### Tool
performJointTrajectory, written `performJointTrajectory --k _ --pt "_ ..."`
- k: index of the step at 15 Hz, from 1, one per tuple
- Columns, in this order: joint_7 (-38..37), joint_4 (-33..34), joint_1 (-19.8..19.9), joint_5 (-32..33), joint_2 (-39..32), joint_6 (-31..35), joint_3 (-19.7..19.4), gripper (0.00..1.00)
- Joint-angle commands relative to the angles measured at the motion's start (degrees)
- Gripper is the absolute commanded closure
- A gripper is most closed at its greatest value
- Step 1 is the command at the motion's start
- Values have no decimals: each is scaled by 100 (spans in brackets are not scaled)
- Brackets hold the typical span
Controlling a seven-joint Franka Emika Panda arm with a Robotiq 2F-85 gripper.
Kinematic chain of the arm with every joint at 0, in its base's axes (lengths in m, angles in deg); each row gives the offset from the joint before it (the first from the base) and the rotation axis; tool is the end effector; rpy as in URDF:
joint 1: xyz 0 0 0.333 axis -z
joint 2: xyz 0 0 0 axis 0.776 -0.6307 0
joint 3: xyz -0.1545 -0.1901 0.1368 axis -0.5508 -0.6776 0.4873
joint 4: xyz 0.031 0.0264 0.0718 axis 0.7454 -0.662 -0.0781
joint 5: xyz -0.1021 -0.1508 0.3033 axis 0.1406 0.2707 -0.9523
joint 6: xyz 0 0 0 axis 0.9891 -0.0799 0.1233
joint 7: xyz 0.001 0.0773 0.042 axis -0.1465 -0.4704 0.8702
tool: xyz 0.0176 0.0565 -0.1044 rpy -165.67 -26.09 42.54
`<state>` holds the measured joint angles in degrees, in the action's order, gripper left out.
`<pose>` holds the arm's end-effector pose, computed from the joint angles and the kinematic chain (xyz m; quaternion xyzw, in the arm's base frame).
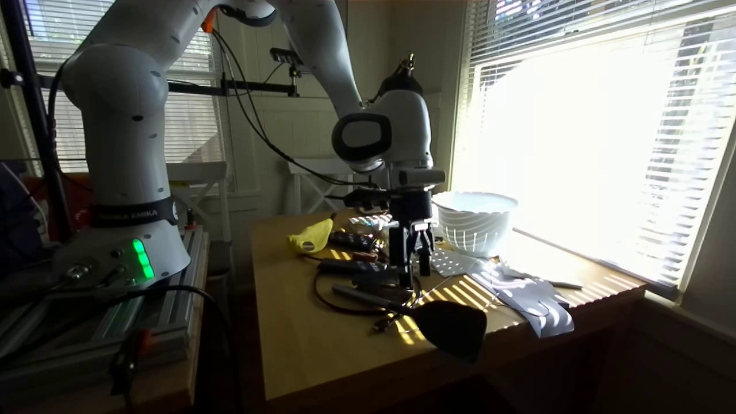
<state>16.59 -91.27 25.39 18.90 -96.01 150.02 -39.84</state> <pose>0.4384 -0.2079 0.1530 0.8683 -0.4699 0.0579 0.1479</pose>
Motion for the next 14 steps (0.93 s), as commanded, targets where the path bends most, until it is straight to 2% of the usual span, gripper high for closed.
performJointTrajectory --k 1,2,3,5,8,12,14 --pt "-777 666 538 412 -53 -539 458 0" --pt "-906 749 606 546 -85 -714 501 0" --pt "-846 451 618 688 109 -330 566 0" --pt "-998 615 752 775 85 -515 656 0" --pt "-1222 1004 756 1220 -427 -867 608 0" --pt "-1236 1478 1228 1456 -715 -949 1143 0" --pt "-1380 1770 1265 1561 -935 -1103 1200 0"
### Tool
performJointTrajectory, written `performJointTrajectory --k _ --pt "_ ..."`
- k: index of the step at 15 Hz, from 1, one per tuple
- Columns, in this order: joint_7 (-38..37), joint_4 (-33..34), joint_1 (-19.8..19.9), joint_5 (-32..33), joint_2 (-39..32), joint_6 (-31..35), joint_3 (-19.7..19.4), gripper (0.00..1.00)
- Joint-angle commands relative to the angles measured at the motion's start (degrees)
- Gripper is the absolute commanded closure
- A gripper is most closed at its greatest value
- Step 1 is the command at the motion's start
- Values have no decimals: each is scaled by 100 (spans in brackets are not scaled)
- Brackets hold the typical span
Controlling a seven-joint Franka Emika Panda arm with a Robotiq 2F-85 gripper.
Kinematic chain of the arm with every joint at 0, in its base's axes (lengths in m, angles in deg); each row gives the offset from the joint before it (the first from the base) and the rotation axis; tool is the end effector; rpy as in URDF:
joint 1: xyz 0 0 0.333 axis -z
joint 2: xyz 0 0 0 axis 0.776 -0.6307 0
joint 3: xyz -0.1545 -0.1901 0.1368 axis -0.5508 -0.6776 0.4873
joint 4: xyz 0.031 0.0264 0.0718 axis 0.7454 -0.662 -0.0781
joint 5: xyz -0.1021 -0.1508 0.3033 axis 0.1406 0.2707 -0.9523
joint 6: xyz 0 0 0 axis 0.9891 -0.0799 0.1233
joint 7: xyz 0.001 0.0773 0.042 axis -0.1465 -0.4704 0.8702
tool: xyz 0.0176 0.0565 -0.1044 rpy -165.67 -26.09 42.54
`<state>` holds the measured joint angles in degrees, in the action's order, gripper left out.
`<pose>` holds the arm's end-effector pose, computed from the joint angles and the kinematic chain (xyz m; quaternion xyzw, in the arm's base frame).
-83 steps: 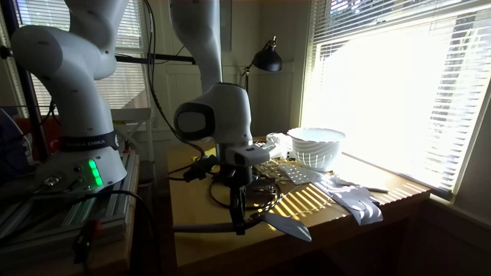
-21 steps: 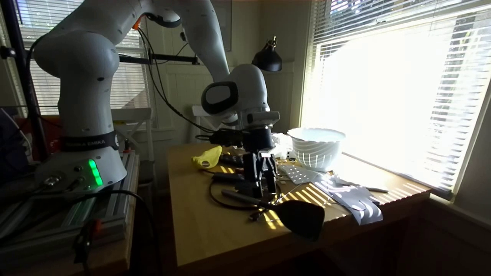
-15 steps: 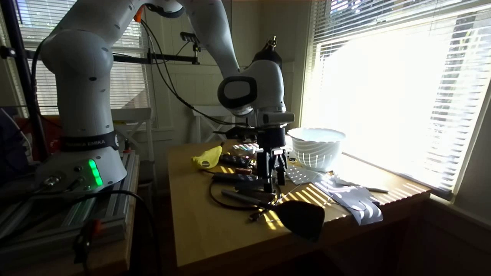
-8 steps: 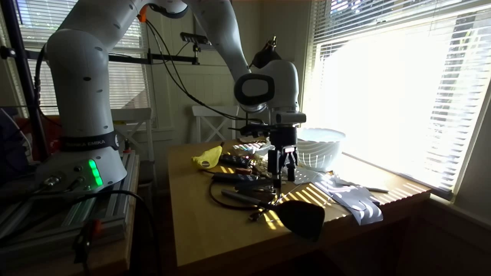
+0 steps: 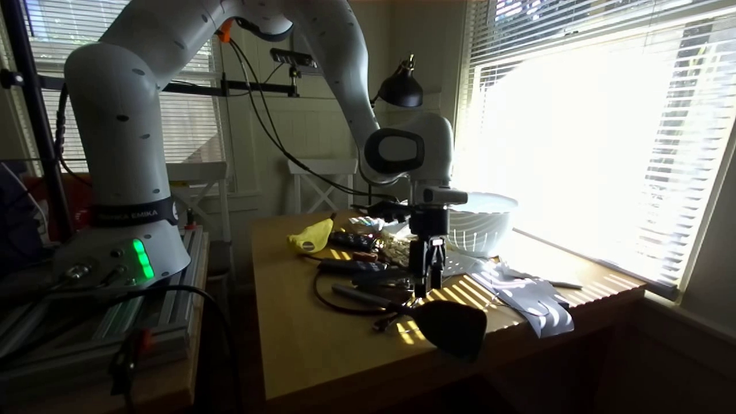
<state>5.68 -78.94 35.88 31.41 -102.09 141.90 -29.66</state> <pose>0.4823 -0.2015 0.1163 0.8721 -0.4598 0.0112 0.1673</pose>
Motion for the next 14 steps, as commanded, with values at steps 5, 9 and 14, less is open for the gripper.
performJointTrajectory --k 5,9,14 --pt "-735 976 169 951 -567 -1020 -137 0" --pt "-979 1179 257 1371 -630 -1379 -180 26" --pt "-1105 1359 421 1642 -712 -1619 3 62"
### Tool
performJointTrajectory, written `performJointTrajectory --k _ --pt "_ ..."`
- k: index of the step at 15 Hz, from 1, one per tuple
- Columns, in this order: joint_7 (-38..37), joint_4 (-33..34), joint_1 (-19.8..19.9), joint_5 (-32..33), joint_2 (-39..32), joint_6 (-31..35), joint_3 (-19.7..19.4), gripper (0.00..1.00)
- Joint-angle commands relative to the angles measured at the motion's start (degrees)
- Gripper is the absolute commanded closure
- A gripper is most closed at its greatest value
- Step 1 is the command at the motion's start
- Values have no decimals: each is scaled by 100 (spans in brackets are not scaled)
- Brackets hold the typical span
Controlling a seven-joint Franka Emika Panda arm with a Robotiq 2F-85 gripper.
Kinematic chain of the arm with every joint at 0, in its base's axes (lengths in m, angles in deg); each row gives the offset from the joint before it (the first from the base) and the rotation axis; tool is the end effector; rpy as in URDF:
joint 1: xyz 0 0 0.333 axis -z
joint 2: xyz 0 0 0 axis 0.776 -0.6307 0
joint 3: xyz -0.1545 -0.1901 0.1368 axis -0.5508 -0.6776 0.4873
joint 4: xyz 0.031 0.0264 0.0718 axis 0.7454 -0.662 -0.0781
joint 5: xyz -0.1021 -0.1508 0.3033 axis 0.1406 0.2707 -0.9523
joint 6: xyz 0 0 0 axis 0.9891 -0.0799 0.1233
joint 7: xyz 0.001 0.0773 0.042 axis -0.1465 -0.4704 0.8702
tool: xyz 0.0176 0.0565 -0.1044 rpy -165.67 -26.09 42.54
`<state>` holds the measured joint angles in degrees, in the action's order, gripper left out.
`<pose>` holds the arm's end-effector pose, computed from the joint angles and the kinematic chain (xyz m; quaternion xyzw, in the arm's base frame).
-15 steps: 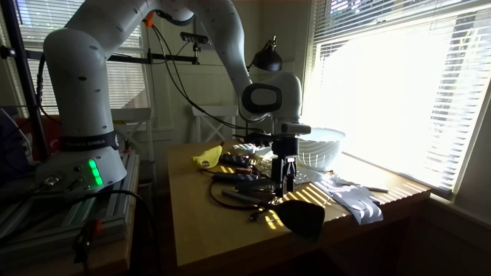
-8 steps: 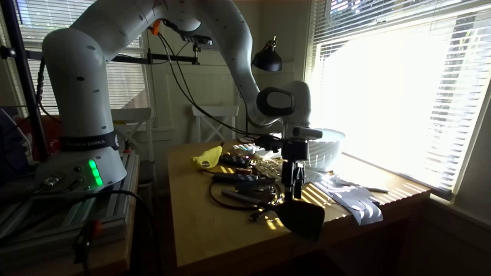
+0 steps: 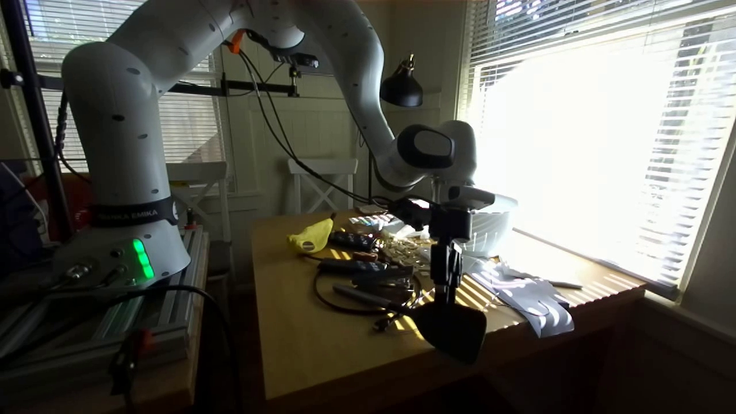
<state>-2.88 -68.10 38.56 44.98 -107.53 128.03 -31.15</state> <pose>0.4975 -0.2359 0.1154 0.8498 -0.4515 -0.0419 0.2689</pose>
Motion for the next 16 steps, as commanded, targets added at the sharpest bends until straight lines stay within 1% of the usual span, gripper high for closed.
performJointTrajectory --k 1,5,6,8,9,10,13,16 --pt "-311 289 159 317 -184 -247 170 70" --pt "-491 258 167 415 -164 -232 184 96" --pt "-545 232 163 437 -148 -203 175 99" --pt "-622 -51 130 498 55 63 112 100" --pt "-625 -268 114 534 207 263 68 98" --pt "-625 -468 130 508 347 499 63 99" --pt "-64 -1168 541 239 981 1372 344 99" --pt "444 -1901 835 196 1540 2343 443 99"
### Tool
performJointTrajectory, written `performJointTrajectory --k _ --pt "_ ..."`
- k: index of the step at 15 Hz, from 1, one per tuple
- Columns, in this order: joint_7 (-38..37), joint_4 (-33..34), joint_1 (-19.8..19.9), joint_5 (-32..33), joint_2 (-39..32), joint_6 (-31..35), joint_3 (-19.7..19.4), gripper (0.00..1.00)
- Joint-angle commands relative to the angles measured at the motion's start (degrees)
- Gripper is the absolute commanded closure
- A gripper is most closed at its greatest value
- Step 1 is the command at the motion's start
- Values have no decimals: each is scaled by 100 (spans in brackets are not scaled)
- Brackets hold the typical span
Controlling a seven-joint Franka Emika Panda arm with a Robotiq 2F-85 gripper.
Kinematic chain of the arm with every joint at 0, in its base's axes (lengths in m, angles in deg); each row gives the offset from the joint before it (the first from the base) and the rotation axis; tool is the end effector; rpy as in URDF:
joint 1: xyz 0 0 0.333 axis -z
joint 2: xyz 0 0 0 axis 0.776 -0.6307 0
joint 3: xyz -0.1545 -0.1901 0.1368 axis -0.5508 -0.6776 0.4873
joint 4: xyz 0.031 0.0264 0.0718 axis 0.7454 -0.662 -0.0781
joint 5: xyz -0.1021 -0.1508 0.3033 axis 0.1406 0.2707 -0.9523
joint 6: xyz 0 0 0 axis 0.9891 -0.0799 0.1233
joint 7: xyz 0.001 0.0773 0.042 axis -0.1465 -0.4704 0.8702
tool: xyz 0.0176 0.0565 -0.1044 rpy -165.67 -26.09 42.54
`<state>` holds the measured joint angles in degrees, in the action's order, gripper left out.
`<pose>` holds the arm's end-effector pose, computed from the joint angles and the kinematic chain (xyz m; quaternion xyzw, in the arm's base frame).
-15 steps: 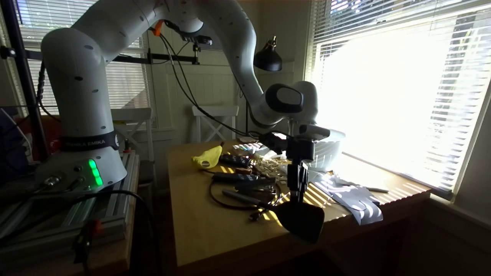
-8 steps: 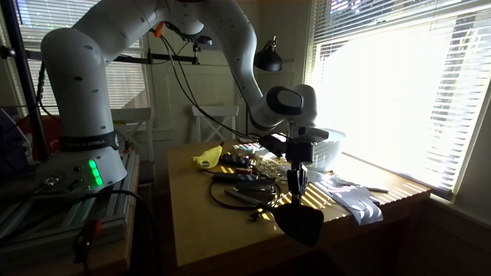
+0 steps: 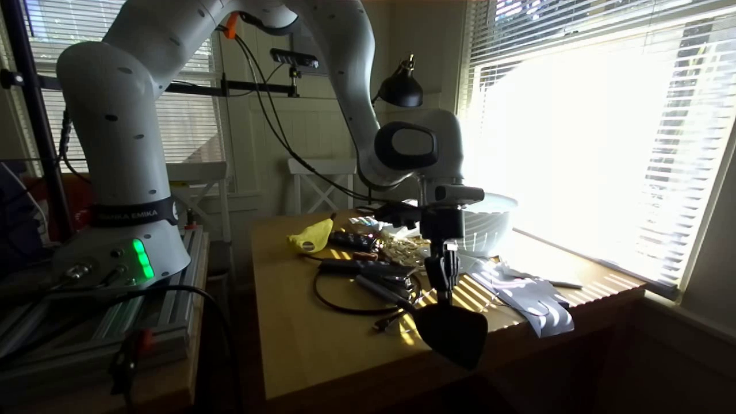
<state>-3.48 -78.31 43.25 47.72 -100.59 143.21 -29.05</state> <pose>0.4698 -0.2493 0.1268 0.8601 -0.4627 0.0268 0.2129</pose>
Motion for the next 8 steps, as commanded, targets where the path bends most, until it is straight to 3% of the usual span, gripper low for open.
performJointTrajectory --k 1,6,8 --pt "689 -1139 463 -132 1068 1143 272 99" --pt "2005 -2225 961 -419 1979 2713 649 99" --pt "2811 -2462 1484 -512 2281 3021 1170 99"
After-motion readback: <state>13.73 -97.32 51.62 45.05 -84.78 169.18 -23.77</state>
